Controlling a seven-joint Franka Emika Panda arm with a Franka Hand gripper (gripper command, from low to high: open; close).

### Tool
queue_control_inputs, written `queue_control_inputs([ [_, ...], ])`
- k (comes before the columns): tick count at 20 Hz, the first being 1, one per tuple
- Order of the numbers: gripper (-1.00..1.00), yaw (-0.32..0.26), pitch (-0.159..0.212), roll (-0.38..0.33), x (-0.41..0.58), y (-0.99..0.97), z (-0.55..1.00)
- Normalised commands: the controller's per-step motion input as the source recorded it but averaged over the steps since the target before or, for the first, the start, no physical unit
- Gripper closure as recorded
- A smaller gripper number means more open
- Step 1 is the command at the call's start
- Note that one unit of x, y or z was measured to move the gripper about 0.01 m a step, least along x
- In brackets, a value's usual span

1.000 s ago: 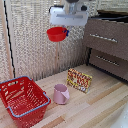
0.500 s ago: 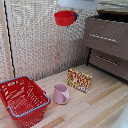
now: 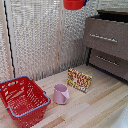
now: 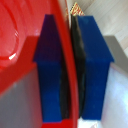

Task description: Transport the gripper mindfully toward the orange-red bowl and clasp it to elevate with ease. Ensure your robot's arm aligns efficiently with the top drawer's opening. Carefully slide the orange-red bowl into the designated spot with precision. After confirmation, withdraw the gripper gently. Close the drawer smoothly by transitioning the gripper to its handle.

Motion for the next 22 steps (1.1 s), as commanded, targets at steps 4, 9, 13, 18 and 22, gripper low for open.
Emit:
queue_control_inputs([
  [4,1.0,-0.189,0.088,0.033,-0.004,-0.59,0.54],
  [9,1.0,-0.139,0.095,0.057,-0.047,-0.69,0.44],
  [13,1.0,-0.125,0.052,0.063,-0.047,-0.73,0.35],
  [18,1.0,-0.135,0.011,0.053,-0.042,-0.73,0.24],
  [22,1.0,-0.123,0.001,0.043,-0.023,-0.78,0.09],
])
